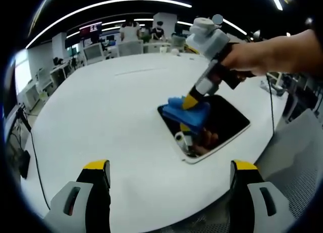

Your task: Wipe the mirror surface with the cleaning cloth until all visible marks leave the cleaned area.

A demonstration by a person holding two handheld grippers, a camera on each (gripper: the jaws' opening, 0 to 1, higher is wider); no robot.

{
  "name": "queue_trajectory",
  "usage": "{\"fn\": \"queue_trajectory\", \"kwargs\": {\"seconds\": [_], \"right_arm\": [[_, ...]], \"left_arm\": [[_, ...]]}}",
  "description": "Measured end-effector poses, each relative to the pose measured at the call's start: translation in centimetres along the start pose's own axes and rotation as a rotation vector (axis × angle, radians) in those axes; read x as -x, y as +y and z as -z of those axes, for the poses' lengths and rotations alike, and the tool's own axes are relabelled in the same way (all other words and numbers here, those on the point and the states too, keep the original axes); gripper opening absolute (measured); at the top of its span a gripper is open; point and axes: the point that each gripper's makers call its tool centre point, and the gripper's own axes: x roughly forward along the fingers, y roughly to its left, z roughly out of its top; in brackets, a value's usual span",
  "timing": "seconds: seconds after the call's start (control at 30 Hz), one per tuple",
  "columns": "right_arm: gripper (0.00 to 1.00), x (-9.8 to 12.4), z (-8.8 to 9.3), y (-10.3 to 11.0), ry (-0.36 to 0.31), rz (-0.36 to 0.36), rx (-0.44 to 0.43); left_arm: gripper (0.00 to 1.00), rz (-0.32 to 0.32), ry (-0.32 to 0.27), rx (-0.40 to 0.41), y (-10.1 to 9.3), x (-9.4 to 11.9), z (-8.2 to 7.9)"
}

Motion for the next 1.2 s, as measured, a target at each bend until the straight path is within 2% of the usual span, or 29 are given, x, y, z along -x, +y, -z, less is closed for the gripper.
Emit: {"fn": "queue_trajectory", "kwargs": {"seconds": [0.3,0.77,1.13,1.2], "right_arm": [[0.04,0.4,0.4,0.5,-0.009,0.014,0.033],[0.04,0.7,1.1,1.2,0.007,0.004,0.026],[0.04,1.0,1.8,1.7,0.012,0.006,-0.072],[0.04,1.0,2.0,1.9,0.016,0.014,-0.117]], "left_arm": [[0.99,-0.001,0.005,-0.005,0.0,0.0,0.1],[0.99,-0.001,0.014,-0.028,-0.2,0.0,0.1],[0.99,0.005,0.018,-0.034,-0.3,0.0,0.1],[0.99,0.004,0.017,-0.034,-0.3,0.0,0.1]]}}
